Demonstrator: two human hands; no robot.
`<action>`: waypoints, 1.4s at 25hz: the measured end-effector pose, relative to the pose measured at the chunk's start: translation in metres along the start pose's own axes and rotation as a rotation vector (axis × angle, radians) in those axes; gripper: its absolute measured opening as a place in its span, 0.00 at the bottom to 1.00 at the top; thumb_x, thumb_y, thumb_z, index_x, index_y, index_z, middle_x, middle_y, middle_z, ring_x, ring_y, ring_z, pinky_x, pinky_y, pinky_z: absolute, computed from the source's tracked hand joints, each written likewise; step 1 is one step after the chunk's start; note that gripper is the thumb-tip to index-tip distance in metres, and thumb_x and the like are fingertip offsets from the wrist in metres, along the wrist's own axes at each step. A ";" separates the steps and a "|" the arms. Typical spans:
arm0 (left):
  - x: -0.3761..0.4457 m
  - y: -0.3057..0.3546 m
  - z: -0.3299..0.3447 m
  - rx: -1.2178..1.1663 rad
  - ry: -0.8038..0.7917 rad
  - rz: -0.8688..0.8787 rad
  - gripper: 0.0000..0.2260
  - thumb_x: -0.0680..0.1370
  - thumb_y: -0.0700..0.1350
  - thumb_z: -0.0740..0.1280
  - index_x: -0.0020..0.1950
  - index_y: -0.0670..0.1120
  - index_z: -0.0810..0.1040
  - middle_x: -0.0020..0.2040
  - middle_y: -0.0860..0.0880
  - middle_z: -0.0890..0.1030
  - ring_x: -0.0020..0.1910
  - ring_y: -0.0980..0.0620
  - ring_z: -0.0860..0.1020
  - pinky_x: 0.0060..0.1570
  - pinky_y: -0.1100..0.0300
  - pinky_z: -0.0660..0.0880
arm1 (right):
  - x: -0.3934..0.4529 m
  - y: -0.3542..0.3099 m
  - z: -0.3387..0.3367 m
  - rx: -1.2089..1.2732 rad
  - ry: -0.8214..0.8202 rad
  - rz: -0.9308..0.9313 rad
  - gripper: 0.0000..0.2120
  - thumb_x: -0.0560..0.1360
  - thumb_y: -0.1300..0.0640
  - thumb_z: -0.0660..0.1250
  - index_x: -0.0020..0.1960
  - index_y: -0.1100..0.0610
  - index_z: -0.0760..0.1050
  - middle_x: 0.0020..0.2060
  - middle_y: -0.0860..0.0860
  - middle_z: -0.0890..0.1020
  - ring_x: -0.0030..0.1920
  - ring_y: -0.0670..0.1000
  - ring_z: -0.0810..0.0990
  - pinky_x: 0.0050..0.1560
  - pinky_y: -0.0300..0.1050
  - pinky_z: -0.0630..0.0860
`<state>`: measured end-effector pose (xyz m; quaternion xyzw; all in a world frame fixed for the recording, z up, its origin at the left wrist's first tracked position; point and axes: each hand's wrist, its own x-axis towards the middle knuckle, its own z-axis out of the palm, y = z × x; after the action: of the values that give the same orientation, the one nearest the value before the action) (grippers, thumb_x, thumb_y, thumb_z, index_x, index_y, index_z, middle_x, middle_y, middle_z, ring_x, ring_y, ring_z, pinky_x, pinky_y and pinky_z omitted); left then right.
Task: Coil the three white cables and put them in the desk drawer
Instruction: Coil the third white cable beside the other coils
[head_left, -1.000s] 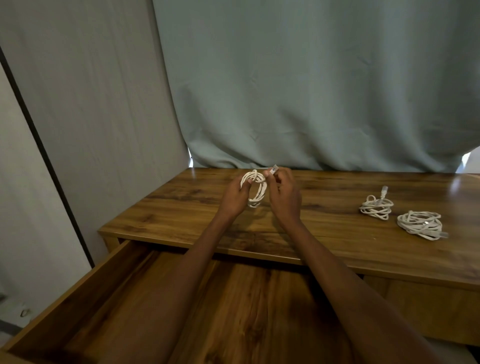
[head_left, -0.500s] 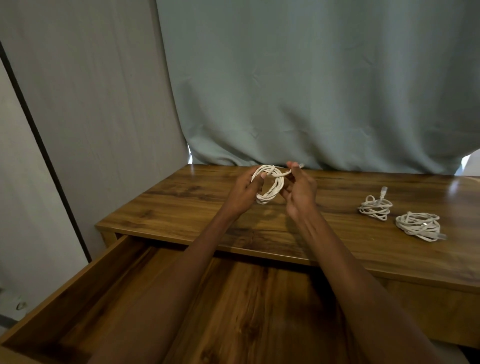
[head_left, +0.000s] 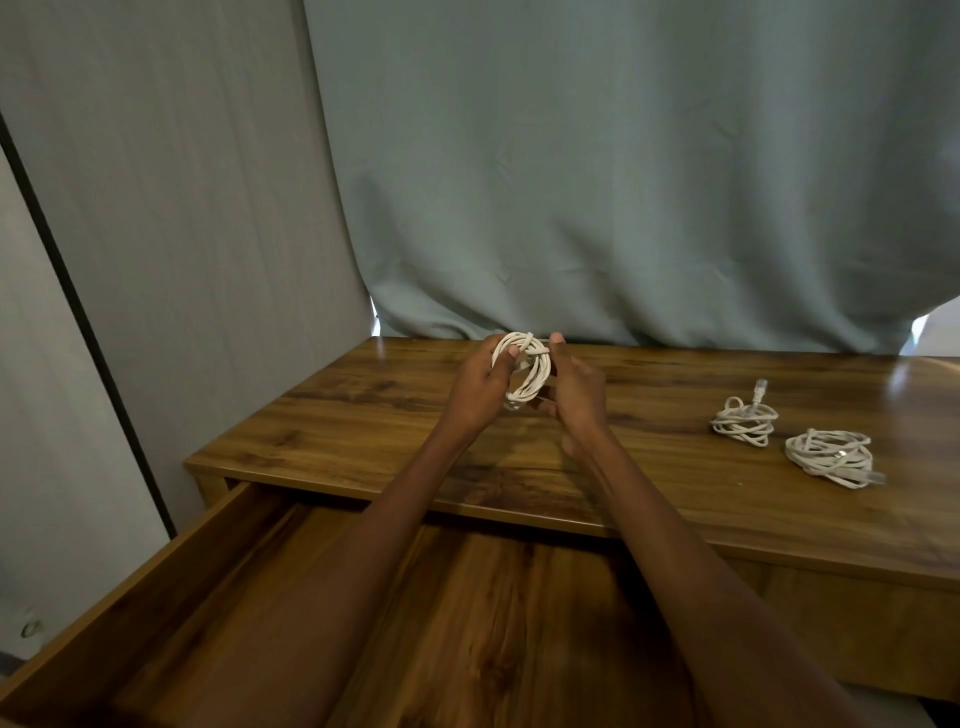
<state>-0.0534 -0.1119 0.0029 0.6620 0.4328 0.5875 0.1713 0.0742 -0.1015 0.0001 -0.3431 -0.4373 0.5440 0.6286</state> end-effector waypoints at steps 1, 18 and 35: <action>0.002 -0.002 -0.002 0.017 0.010 -0.006 0.16 0.82 0.52 0.60 0.62 0.45 0.79 0.54 0.47 0.84 0.54 0.50 0.82 0.57 0.45 0.78 | -0.001 0.002 0.000 -0.024 -0.037 -0.032 0.15 0.79 0.48 0.68 0.52 0.59 0.84 0.44 0.57 0.87 0.41 0.54 0.86 0.42 0.50 0.84; 0.000 -0.013 -0.031 -0.302 -0.149 -0.152 0.11 0.81 0.44 0.67 0.61 0.44 0.82 0.37 0.44 0.75 0.33 0.57 0.71 0.33 0.63 0.70 | -0.006 0.004 -0.007 0.060 -0.425 -0.036 0.15 0.79 0.66 0.63 0.65 0.61 0.77 0.50 0.55 0.85 0.49 0.54 0.83 0.54 0.49 0.78; -0.017 0.009 0.011 0.015 0.089 -0.190 0.09 0.81 0.47 0.63 0.52 0.49 0.83 0.39 0.44 0.84 0.33 0.43 0.82 0.24 0.55 0.76 | 0.001 0.022 -0.023 -0.969 0.156 -1.026 0.11 0.79 0.50 0.68 0.54 0.56 0.81 0.52 0.49 0.79 0.47 0.47 0.79 0.38 0.42 0.74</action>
<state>-0.0390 -0.1267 -0.0042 0.5926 0.5051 0.5941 0.2019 0.0872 -0.0955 -0.0289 -0.3729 -0.6902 -0.1027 0.6116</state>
